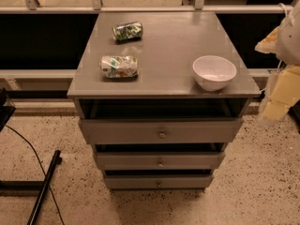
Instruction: Open bottom drawer
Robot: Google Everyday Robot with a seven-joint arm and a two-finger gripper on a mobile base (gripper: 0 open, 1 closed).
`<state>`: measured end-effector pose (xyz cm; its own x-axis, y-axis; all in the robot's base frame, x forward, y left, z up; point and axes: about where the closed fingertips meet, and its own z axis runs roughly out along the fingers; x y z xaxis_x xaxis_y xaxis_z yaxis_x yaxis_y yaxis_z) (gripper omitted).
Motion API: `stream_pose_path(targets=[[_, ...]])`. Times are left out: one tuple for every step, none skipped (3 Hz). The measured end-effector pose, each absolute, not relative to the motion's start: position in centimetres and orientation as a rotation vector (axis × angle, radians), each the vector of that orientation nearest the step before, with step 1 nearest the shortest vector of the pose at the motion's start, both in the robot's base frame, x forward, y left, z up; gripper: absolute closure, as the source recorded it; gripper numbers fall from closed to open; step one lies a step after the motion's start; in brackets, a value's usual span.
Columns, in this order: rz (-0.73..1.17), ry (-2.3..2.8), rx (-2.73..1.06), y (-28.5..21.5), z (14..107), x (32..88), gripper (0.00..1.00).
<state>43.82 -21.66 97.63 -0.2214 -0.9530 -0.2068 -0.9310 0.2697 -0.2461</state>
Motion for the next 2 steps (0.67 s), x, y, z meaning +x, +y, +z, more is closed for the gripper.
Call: stream_pose_path(targets=[[-0.099,2.231,-1.724,-21.66,97.63,43.82,0.00],[-0.086,2.209,-1.740,-21.69,97.52,43.86,0.00]])
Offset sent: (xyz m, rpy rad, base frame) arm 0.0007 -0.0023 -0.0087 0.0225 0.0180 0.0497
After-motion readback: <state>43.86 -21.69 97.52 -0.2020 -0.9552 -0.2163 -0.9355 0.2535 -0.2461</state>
